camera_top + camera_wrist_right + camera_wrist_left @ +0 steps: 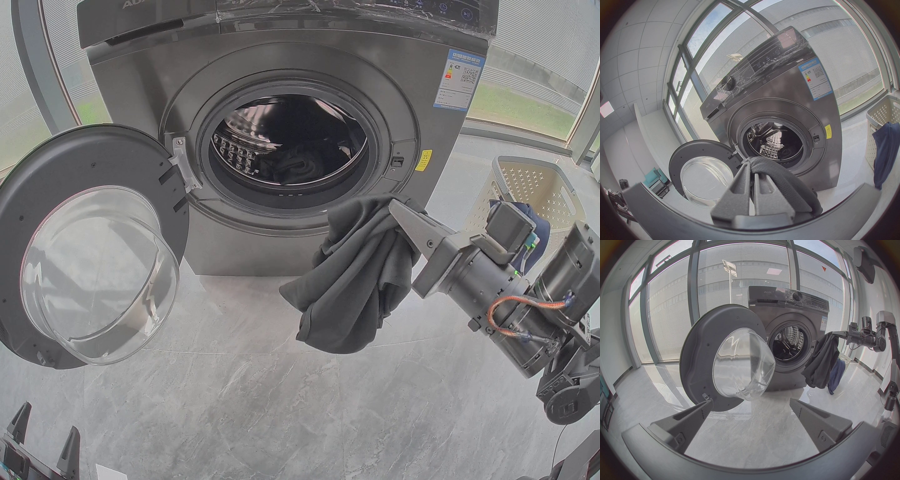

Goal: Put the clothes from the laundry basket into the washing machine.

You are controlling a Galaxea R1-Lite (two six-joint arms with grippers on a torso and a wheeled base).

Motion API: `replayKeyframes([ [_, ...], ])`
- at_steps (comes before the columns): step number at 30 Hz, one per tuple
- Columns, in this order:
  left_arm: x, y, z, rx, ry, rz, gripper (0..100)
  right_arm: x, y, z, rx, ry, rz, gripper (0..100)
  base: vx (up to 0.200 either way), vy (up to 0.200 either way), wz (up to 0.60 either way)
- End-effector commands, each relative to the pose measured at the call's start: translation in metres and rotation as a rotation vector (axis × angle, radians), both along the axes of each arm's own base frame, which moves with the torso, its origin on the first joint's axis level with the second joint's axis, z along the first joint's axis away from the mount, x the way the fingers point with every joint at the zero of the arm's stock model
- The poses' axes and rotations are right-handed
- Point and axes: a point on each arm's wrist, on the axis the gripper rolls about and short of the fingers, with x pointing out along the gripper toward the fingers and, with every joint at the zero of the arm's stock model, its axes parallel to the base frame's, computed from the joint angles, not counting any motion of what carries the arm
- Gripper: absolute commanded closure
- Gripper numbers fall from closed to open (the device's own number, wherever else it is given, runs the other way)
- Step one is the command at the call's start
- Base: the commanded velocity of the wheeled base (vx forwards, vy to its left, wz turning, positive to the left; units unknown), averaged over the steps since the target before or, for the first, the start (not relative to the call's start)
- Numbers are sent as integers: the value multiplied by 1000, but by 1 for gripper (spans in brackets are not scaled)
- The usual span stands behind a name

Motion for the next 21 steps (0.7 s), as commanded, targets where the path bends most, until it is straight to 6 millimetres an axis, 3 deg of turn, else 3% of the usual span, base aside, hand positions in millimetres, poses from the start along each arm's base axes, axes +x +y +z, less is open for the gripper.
replayKeyframes([
  [1, 0, 0, -5, 7, 3, 0, 0, 12, 12, -2, -3, 1, -1, 100, 0, 0, 0],
  [14, 0, -1, -2, 45, -23, -39, 0, 44, 41, 16, 50, -51, -19, 100, 0, 0, 0],
  [18, -16, -2, 56, -12, -248, -44, 0, 50, 47, 15, 51, -53, -17, 100, 0, 0, 0],
  [21, -6, -4, 57, 21, -153, -157, 0, 60, 57, 12, 57, -58, -20, 100, 0, 0, 0],
])
